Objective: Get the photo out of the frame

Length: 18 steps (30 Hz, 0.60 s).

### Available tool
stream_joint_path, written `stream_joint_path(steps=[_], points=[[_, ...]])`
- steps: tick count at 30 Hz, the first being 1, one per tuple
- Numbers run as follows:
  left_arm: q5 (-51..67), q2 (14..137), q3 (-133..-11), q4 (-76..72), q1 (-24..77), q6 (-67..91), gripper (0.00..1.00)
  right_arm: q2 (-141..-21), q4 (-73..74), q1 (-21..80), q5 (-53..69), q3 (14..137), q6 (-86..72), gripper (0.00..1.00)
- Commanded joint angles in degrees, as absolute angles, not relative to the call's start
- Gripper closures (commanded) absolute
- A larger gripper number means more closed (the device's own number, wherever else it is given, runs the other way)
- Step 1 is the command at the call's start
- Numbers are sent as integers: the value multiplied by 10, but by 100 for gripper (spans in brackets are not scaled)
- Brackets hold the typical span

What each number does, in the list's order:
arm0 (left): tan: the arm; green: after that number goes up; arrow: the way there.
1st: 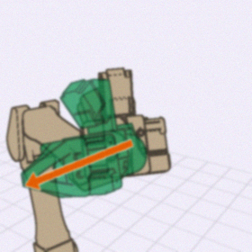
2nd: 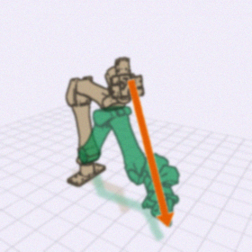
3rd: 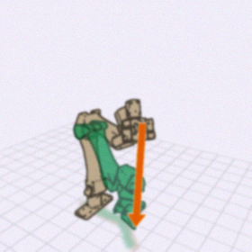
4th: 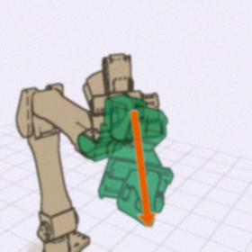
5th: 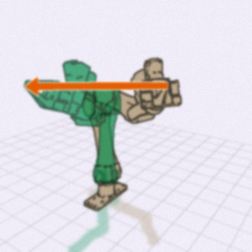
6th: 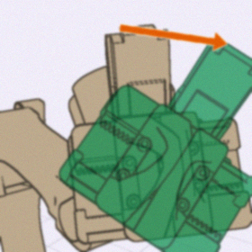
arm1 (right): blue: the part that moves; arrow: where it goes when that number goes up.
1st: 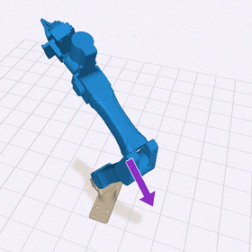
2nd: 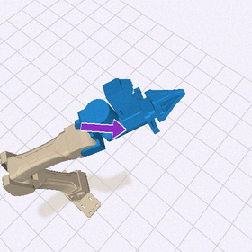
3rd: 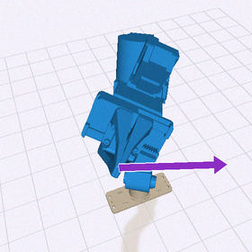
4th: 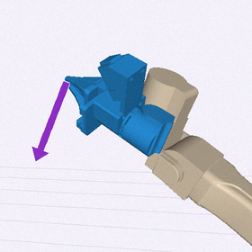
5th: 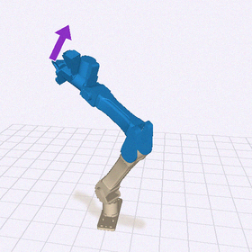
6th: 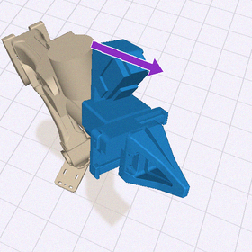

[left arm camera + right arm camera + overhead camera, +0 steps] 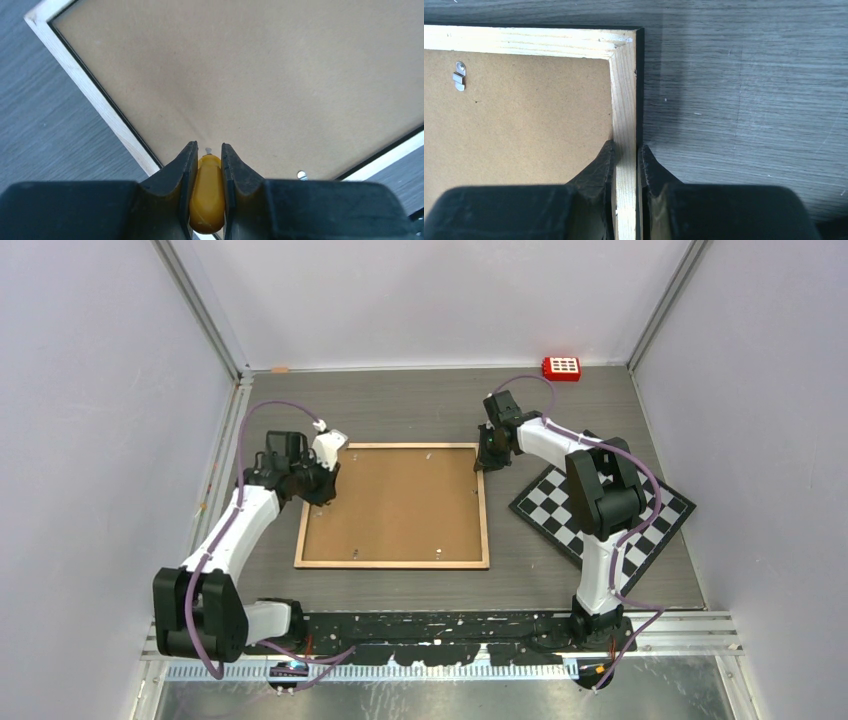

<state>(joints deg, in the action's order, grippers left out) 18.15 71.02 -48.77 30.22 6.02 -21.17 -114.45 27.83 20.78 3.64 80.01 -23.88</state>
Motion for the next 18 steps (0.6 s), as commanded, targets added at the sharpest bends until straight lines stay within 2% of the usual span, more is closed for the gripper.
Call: stream_joint_path(steps=[1,3,4,7,11,18], points=[[247,685,-547,307,66,-173,100,-1132,324,209,62,785,-244,90],[265,691,-568,308,74,-151,100,-1125,334,209,69,792,-237,58],[275,696,-580,307,80,-141,100,-1118,335,209,73,793,-234,46],[296,708,-612,307,102,-100,100,-1088,332,207,90,791,-218,26],[321,719,-649,301,123,-9,100,-1039,338,207,141,794,-173,10],[367,724,-686,301,124,135,100,-894,303,206,374,747,-50,8]])
